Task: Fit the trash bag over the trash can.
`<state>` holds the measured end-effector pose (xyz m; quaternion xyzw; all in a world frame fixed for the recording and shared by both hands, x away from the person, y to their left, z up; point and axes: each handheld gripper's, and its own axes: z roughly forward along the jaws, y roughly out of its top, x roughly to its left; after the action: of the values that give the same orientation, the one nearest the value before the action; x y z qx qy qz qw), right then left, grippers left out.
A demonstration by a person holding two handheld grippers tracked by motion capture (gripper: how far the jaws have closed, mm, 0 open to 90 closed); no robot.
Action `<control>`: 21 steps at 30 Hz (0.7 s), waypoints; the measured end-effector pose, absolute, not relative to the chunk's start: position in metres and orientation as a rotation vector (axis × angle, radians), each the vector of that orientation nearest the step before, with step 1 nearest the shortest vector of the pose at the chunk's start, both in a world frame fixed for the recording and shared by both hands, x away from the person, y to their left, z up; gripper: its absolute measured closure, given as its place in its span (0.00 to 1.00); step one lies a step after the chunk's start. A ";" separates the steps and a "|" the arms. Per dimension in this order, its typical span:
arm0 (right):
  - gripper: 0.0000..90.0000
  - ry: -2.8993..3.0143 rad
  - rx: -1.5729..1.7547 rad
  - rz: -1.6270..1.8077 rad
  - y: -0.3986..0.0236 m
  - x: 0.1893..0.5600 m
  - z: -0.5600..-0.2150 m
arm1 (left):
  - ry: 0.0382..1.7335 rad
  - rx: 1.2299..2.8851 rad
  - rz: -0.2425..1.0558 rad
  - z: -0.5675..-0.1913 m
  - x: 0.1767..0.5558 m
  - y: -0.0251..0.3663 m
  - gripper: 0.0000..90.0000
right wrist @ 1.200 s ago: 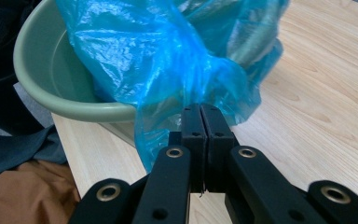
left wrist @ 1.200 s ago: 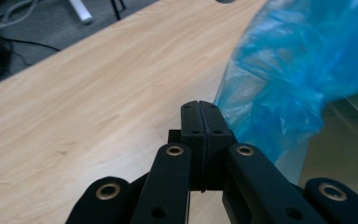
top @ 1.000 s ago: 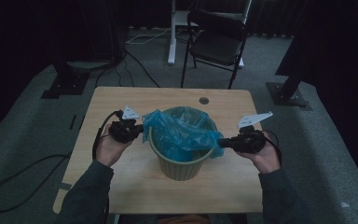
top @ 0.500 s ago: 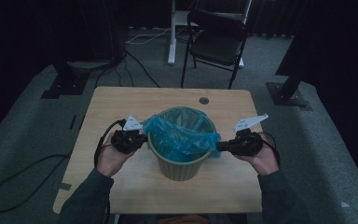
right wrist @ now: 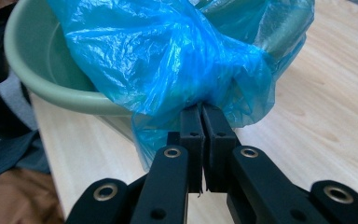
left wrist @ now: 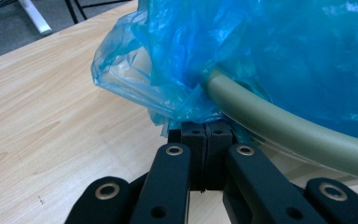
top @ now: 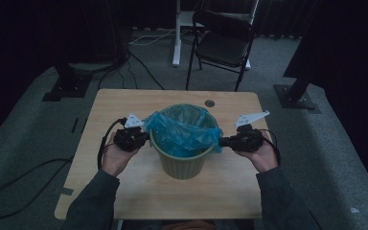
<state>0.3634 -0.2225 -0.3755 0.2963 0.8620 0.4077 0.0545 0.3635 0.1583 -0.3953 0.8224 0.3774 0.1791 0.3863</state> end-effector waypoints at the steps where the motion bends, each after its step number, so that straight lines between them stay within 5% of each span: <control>1: 0.98 2.608 0.905 1.230 -0.221 0.366 -0.376 | 0.968 2.087 0.456 -0.396 0.366 0.158 0.99; 9: 0.98 2.521 0.978 1.155 -0.223 0.386 -0.380 | 0.971 2.064 0.442 -0.402 0.375 0.152 0.96; 21: 0.81 2.420 0.996 1.220 -0.244 0.374 -0.362 | 0.993 2.015 0.481 -0.393 0.365 0.177 0.79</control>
<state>0.3743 -0.2439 -0.3620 0.3420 0.8314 0.4192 0.1268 0.3651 0.1770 -0.3925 0.8002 0.3943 0.1911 0.4095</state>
